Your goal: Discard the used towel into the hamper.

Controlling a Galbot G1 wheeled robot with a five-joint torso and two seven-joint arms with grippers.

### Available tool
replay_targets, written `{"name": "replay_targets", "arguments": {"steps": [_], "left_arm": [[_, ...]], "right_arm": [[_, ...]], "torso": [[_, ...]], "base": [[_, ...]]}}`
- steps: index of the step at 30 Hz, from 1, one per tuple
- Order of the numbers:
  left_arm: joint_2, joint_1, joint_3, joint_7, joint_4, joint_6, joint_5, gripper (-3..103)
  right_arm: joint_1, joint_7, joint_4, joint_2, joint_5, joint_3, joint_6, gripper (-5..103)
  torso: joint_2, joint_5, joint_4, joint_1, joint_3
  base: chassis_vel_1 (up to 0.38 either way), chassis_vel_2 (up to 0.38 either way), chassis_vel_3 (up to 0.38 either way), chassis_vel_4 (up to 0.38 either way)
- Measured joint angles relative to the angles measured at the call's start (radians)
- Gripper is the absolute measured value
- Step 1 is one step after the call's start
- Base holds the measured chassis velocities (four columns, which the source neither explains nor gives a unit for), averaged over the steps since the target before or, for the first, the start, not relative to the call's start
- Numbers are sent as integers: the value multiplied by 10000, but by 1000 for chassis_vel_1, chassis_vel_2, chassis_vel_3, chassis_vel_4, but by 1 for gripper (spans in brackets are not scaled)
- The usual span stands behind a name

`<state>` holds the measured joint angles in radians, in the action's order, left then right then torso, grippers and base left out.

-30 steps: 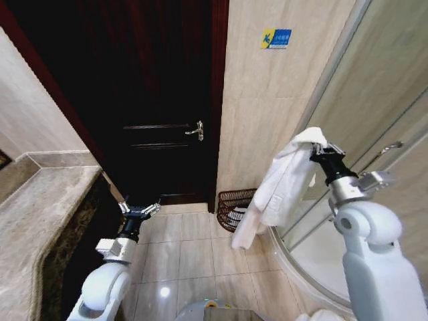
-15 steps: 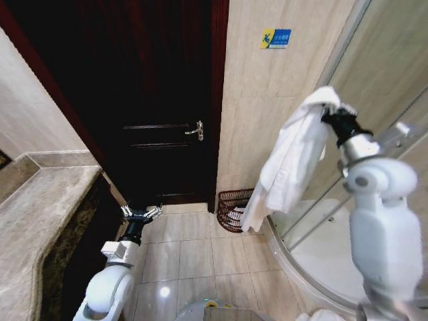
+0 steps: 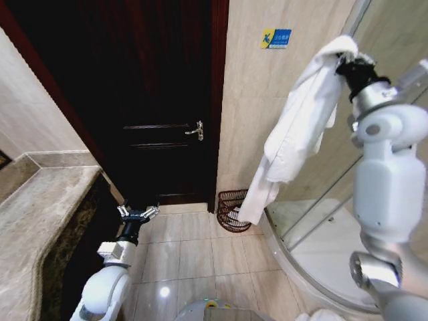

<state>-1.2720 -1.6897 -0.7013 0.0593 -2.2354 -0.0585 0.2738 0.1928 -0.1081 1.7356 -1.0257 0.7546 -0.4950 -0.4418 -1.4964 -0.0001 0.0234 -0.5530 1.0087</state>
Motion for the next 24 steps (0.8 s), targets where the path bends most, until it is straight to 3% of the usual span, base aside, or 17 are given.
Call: {"name": "replay_targets", "arguments": {"steps": [14, 24], "left_arm": [[-74, -68, -198, -6, -200, -90, 20, 100], [-56, -106, -310, -5, -271, -122, 75, 100]], "right_arm": [[-2156, -3, -2103, -865, -616, 1402, 241, 3], [-2009, 369, -2660, -1003, -1171, 1387, 339, 3]], "torso": [[1, 0, -2, -1, 1], [0, 2, 2, 1, -1]], "base": [[0, 0, 0, 0], [0, 0, 0, 0]]}}
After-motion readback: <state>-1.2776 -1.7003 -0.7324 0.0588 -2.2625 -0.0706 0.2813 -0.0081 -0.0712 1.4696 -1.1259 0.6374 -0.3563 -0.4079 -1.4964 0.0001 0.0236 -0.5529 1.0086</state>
